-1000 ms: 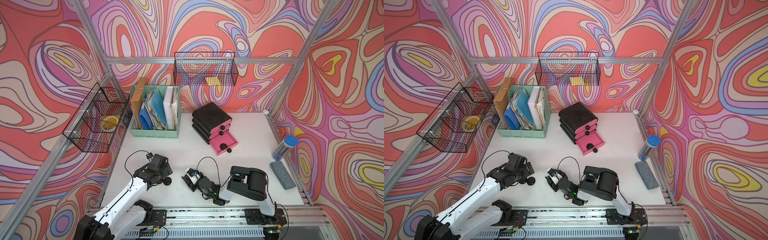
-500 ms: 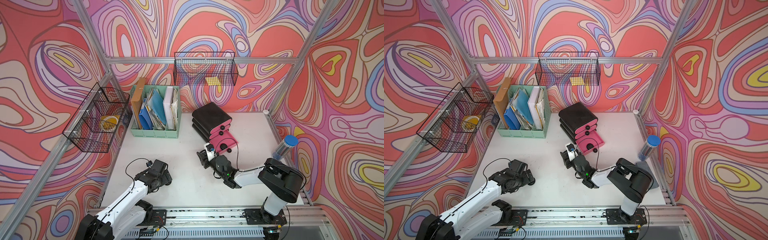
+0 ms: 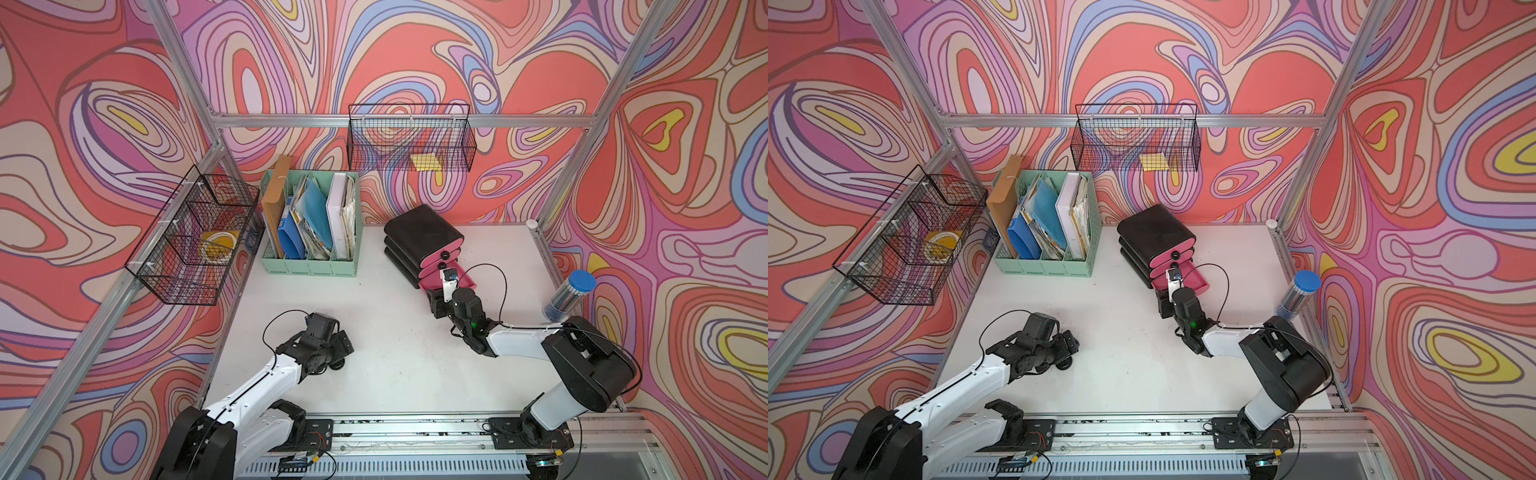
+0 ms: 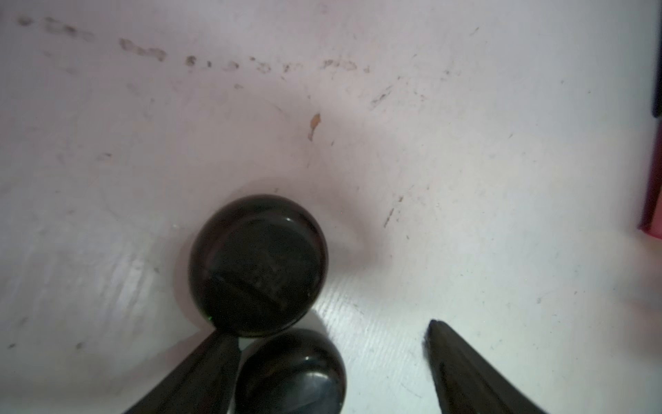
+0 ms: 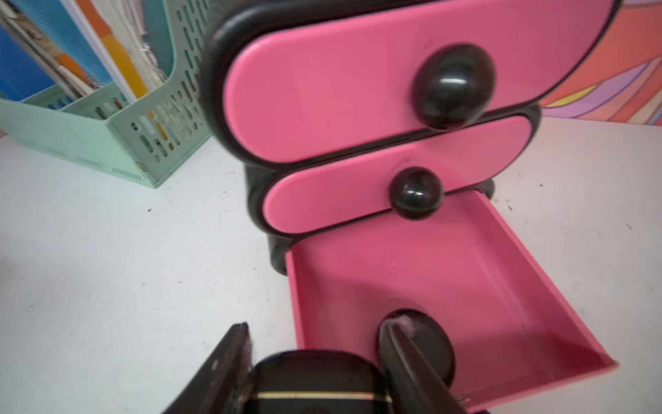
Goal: Put the bluetooth earphones in the drawer according to color
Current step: Place the bluetooth earphone in the drawer.
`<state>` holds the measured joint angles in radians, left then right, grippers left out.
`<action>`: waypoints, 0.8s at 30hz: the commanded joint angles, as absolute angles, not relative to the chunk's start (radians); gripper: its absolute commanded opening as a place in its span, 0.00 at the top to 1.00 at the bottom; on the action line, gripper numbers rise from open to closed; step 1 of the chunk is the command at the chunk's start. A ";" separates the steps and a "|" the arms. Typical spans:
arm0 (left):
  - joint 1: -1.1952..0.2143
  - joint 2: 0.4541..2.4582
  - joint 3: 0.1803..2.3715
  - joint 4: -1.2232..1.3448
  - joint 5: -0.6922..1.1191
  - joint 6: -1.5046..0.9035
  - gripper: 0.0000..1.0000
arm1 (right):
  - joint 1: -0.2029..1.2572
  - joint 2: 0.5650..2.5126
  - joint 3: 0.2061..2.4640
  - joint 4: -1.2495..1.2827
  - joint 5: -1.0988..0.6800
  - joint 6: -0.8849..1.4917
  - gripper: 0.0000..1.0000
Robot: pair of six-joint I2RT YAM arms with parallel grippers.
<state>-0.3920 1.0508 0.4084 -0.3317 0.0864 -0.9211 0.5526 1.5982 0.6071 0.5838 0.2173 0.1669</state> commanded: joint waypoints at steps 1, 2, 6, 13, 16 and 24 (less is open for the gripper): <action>-0.429 1.103 0.364 -0.335 0.155 -0.958 0.14 | 0.504 1.620 0.666 0.512 0.185 0.192 0.75; -0.444 1.115 0.369 -0.324 0.153 -0.964 0.14 | 0.486 1.631 0.682 0.498 0.175 0.194 0.75; -0.510 1.180 0.397 -0.285 0.136 -0.987 0.15 | 0.428 1.665 0.721 0.470 0.146 0.207 0.74; -0.613 1.330 0.483 -0.236 0.106 -1.002 0.15 | 0.360 1.701 0.758 0.449 0.089 0.211 0.55; -0.645 1.386 0.524 -0.251 0.081 -0.998 0.16 | 0.343 1.704 0.774 0.432 0.048 0.216 0.43; -0.655 1.339 0.569 -0.351 0.002 -0.980 0.14 | 0.331 1.679 0.812 0.345 -0.027 0.217 0.19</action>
<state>-0.6495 1.3499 0.5835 -0.1837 0.0490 -0.9771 0.3367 1.6924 0.7944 0.3946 0.0174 0.2157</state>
